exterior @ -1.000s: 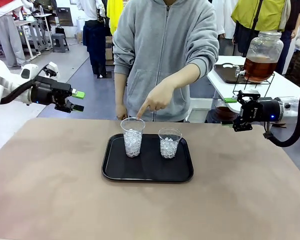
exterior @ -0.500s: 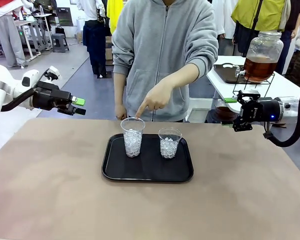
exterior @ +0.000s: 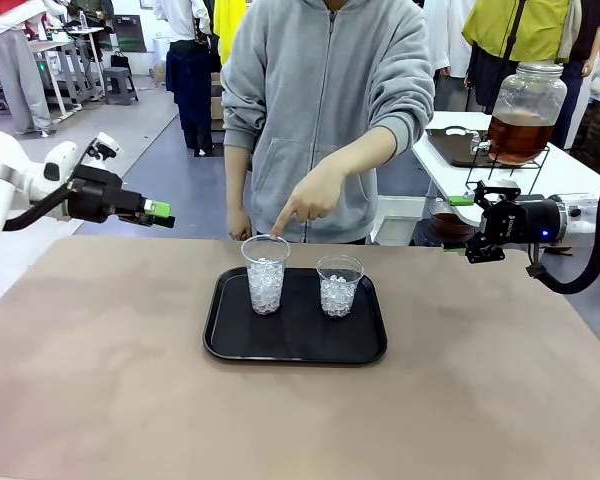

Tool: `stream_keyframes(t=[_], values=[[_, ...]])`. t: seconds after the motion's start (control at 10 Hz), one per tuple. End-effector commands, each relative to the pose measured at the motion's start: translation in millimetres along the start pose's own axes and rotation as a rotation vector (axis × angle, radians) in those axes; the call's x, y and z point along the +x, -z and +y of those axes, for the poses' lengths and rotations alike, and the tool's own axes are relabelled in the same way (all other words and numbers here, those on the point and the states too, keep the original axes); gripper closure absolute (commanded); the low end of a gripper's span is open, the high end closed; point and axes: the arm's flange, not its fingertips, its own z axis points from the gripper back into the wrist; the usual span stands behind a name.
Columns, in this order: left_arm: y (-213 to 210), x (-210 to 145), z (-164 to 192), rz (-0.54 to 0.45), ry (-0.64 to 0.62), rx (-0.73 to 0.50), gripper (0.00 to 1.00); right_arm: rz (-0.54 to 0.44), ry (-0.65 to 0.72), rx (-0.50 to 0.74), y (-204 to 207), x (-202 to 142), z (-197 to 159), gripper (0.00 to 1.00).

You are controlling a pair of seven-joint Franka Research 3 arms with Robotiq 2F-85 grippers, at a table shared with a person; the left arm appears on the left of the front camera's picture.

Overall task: Pour the drink into the iced cup.
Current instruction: Pick up the iced cup indicated by the human and present it to them.

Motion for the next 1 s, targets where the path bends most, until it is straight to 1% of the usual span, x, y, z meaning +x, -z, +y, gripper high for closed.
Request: stream_keyframes(t=[0.0, 0.1, 0.2, 0.3, 0.5, 0.6, 0.7, 0.9], values=[[13, -19, 8, -0.026, 0.245, -0.089, 0.0, -0.005, -0.003, -0.005, 0, 1, 1, 0.0], [20, -24, 8, -0.026, 0.308, -0.128, 0.0, -0.005, -0.003, -0.005, 0, 1, 1, 0.0], [27, -30, 6, -0.038, 0.353, -0.137, 0.0, -0.005, -0.003, -0.005, 0, 1, 1, 0.0], [35, -36, 6, -0.037, 0.394, -0.096, 0.0, -0.005, -0.003, -0.005, 0, 1, 1, 0.0], [44, -41, 7, -0.07, 0.466, 0.004, 0.0, -0.005, -0.003, -0.005, 0, 1, 1, 0.0], [42, -37, 6, -0.085, 0.441, -0.004, 0.0, -0.005, -0.003, -0.005, 0, 1, 1, 0.0], [40, -38, 11, -0.028, 0.425, -0.062, 0.0, -0.005, -0.003, -0.005, 0, 1, 1, 0.0], [40, -38, 11, -0.028, 0.425, -0.062, 0.0, -0.005, -0.003, -0.005, 0, 1, 1, 0.0]])
